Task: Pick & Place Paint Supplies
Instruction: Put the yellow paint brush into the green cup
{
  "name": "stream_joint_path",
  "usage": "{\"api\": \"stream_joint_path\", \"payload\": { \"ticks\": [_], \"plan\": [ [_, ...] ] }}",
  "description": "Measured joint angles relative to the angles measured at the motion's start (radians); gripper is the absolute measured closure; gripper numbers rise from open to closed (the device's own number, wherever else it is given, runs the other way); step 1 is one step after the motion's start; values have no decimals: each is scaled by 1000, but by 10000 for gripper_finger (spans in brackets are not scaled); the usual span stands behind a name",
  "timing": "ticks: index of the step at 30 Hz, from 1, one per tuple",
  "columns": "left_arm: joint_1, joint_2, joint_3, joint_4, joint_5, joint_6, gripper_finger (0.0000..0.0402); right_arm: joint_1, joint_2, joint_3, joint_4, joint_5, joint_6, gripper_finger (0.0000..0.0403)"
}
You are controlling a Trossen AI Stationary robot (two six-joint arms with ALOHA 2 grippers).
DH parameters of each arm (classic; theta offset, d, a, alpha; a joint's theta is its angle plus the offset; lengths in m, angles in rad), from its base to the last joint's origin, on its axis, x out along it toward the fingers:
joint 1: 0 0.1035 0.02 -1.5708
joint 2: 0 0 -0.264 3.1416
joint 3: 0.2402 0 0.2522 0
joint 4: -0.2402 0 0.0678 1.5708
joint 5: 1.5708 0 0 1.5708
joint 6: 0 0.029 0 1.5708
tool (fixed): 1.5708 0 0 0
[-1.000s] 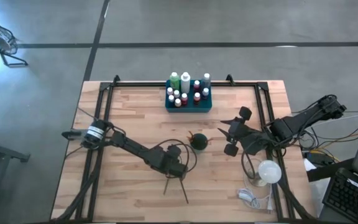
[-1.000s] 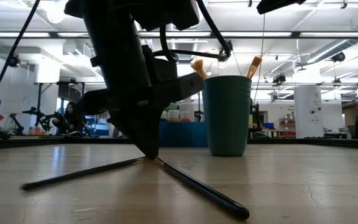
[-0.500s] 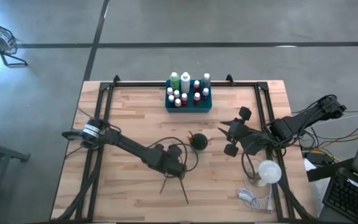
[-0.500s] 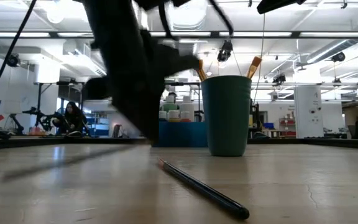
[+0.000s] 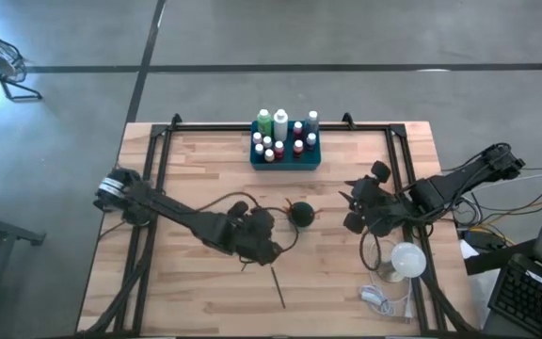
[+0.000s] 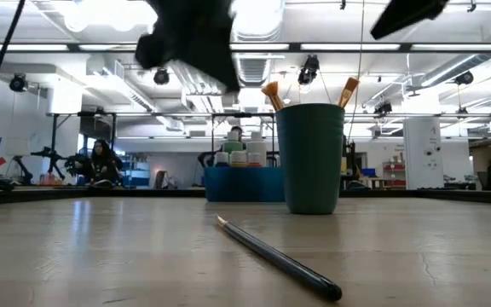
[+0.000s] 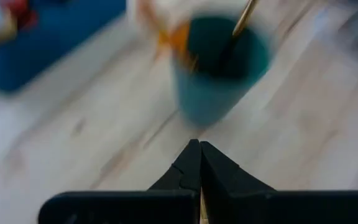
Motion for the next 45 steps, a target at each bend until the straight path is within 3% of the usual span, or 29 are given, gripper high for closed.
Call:
{"api": "stream_joint_path", "payload": {
  "ticks": [4,9,19,25,31,35,41,45],
  "plan": [
    [0,-70,0,152,-46,157,401,0,-22,0,-133,6,141,259],
    [15,-112,0,431,-38,478,401,1,-63,0,-202,10,214,274],
    [83,-107,-10,829,142,894,401,1,-129,0,-203,36,207,307],
    [142,-106,-106,1072,240,998,401,1,-135,-2,-236,36,210,316],
    [237,-105,-290,1450,457,1012,401,1,-135,-22,-242,35,222,305],
    [286,-105,-399,1657,501,996,401,1,-135,-46,-241,35,239,289],
    [333,-100,-462,1724,532,990,401,0,-135,-80,-241,35,256,269],
    [357,-49,-437,1794,617,973,401,0,-135,-83,-241,34,256,259]
  ]
}}
